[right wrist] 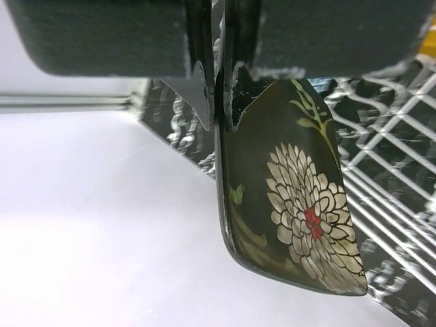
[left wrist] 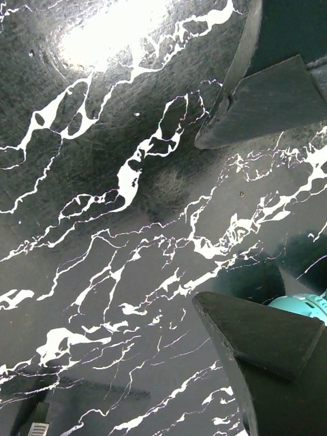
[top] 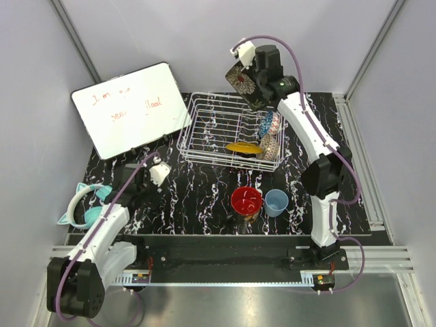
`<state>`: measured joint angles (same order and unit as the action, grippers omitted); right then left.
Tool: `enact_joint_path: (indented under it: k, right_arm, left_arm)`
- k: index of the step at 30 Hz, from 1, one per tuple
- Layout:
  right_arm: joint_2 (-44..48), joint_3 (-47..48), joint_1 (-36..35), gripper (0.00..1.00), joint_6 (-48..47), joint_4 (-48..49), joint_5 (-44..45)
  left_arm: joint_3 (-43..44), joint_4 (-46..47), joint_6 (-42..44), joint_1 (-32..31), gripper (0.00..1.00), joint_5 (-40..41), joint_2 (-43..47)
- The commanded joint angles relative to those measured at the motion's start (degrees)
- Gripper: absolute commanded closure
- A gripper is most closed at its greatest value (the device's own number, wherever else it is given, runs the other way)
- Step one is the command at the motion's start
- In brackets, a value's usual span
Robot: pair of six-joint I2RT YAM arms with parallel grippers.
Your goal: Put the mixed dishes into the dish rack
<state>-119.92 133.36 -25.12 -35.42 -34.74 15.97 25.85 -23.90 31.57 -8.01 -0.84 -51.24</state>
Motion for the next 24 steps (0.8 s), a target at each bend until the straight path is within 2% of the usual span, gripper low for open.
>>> enact_joint_path:
  k: [1,3,4,6,15,24]
  right_arm:
    - [6.88,-11.86,-0.54,1.00,-18.74,29.60,2.32]
    - [9.43,-20.11,-0.63,1.00,-25.02,41.08,0.39]
    - [9.61,-20.50,-0.63,1.00,-25.57,41.94,0.38]
    - [9.44,-19.89,-0.63,1.00,-26.45,40.46,0.91]
    - [12.69,-27.71,-1.15,1.00,-29.70,44.49,-0.94]
    - [15.23,-28.06,-4.13,1.00,-33.92,44.32,-2.43]
  left_arm:
    - [0.61,1.93,-0.37,0.28,0.08,0.67,-0.79]
    - [0.61,2.63,-0.54,0.54,0.08,0.67,-0.96]
    - [0.52,2.81,-0.55,0.54,0.08,0.75,-1.14]
    - [0.61,3.16,-0.46,0.71,0.08,0.75,-1.23]
    - [0.43,3.16,-0.46,0.80,0.08,0.67,-0.70]
    - [0.17,3.33,-0.46,0.80,0.08,0.75,-0.26]
